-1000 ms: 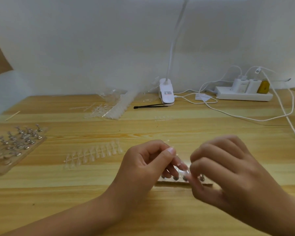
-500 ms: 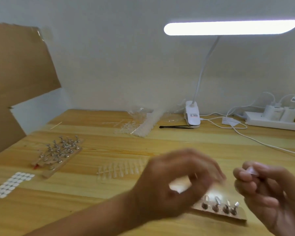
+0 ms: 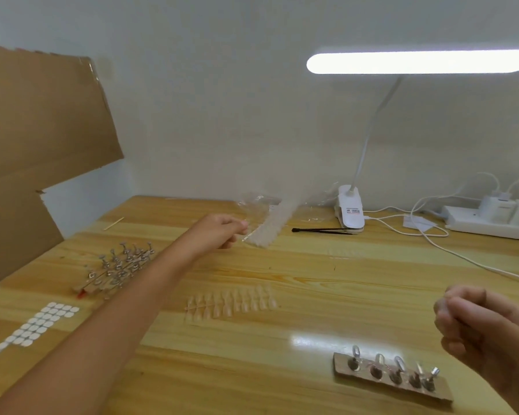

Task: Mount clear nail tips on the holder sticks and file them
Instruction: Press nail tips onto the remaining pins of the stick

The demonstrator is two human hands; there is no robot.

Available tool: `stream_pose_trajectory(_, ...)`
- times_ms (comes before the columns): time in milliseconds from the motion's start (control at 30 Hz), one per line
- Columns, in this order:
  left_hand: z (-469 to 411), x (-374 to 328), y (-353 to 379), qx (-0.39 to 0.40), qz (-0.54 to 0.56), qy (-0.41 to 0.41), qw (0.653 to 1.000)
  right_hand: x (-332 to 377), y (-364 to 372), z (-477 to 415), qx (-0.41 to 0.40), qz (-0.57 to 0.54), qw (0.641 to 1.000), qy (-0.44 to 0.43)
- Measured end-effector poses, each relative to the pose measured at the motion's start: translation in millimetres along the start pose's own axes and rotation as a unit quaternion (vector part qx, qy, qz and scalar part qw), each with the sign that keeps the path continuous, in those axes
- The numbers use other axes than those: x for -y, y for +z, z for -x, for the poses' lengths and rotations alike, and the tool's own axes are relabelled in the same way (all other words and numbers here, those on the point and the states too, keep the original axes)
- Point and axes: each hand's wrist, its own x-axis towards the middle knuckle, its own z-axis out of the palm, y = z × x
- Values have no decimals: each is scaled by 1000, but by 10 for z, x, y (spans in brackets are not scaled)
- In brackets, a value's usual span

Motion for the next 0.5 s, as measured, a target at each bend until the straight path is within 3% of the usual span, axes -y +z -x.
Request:
stream_pose_trajectory(67,205,-216,141,26,-1,65,998,-16,-26,33,-23,75,996,-52)
stream_pose_trajectory(167,648,-518,588,175,88,132,972,-4,3,76,-4,109,990,-94)
stream_pose_trajectory(267,1091,-635,1012,296,109,156,936,47,57,133,25,116,988,-101)
stream_pose_trajectory(500,1378,-642,1170,318,186,116,922,223,226,273,83,151,977,-124)
